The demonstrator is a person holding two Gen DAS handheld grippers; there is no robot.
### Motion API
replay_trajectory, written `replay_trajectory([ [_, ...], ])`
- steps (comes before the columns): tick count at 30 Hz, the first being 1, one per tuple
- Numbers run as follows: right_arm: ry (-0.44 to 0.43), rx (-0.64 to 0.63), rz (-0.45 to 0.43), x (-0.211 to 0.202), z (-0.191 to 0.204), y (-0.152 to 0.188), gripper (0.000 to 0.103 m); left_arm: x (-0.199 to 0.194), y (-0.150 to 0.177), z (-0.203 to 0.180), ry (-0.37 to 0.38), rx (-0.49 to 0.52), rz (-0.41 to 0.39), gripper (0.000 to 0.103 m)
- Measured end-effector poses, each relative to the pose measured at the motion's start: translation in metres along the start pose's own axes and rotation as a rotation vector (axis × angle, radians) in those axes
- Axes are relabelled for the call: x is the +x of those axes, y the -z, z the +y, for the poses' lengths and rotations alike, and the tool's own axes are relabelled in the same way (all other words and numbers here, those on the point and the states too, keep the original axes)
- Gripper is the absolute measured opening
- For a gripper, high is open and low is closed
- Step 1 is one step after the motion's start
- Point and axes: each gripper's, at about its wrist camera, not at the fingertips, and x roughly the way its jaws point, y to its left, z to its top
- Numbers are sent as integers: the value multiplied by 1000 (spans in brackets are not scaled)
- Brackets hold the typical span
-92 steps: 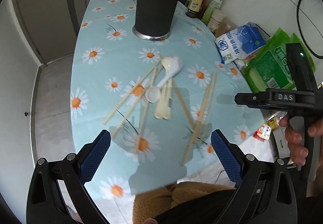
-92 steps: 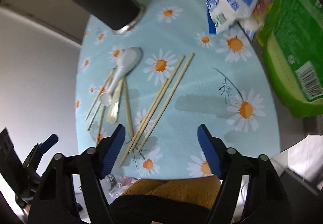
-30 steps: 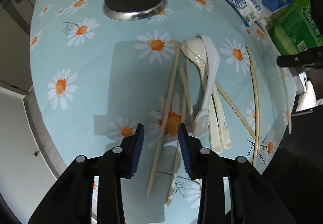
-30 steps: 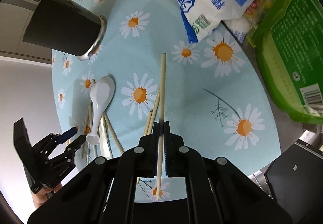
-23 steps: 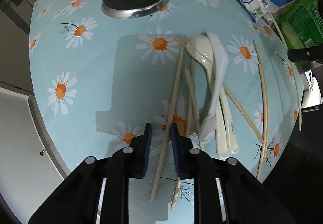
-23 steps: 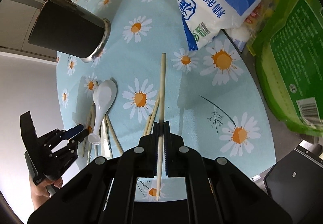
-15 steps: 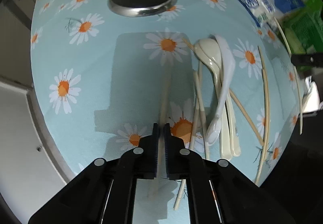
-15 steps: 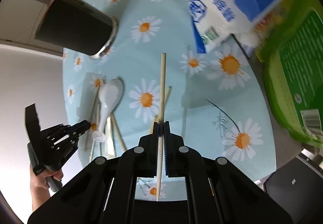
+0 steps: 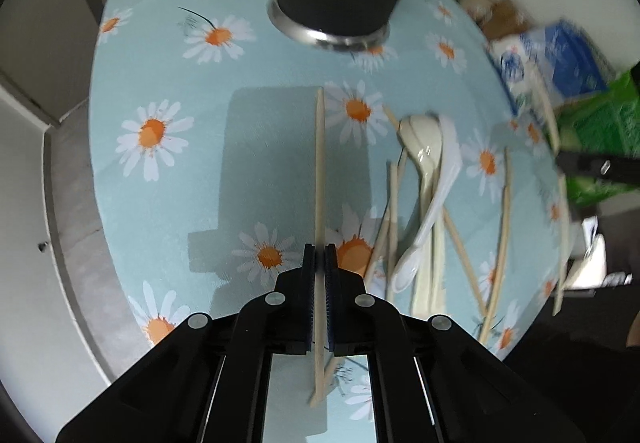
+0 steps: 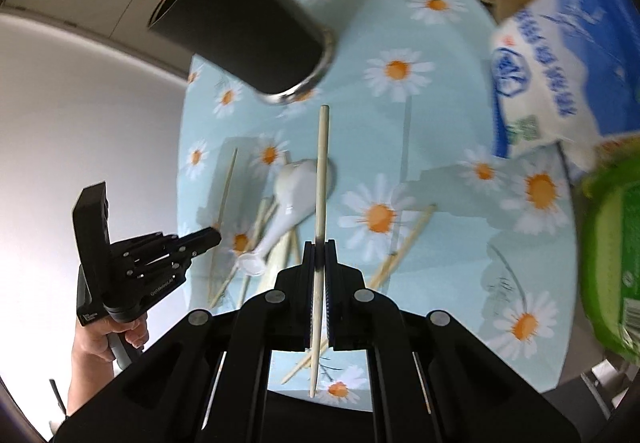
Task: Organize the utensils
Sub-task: 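Lift the chopstick upright with the right gripper toward the black holder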
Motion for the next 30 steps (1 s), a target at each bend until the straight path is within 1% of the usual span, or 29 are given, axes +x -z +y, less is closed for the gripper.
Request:
replay_trajectory([
  [3,-3,-42,14,5,11,-3,6,-17,3,3,32,-8,-70,4],
  [6,-17,-88,9,5,23,-8,6,-33,6,5,41,-19,-123,4],
  [9,-30,-129,-11,2,32,-13,6,-41,2,-1,40,-26,-174,4],
  [11,-35,-149,-35,-1,37,-18,6,-53,1,-6,62,-45,-217,4],
  [14,-59,-178,-66,-7,44,-23,6,-67,-4,-14,86,-56,-294,4],
  [15,-64,-187,-78,-9,45,-24,6,-74,-5,-18,93,-55,-331,4],
  [16,-73,-201,-99,-13,48,-27,6,-79,-7,-21,96,-52,-367,4],
  [18,-84,-225,-131,-19,51,-30,6,-86,-11,-25,104,-51,-411,4],
  [19,-90,-248,-151,-23,55,-33,6,-88,-14,-25,114,-59,-418,4],
  [21,-106,-270,-177,-30,59,-38,6,-91,-21,-23,157,-94,-434,4],
  [22,-116,-279,-193,-33,60,-40,6,-94,-25,-24,168,-94,-450,4],
  [24,-119,-300,-256,-42,63,-47,6,-100,-31,-26,165,-85,-479,4],
  [25,-119,-301,-273,-46,64,-50,6,-104,-35,-26,169,-88,-496,4],
  [27,-140,-314,-322,-55,64,-58,6,-117,-44,-27,194,-92,-543,4],
  [30,-144,-342,-413,-69,68,-67,6,-137,-56,-32,180,-68,-628,4],
])
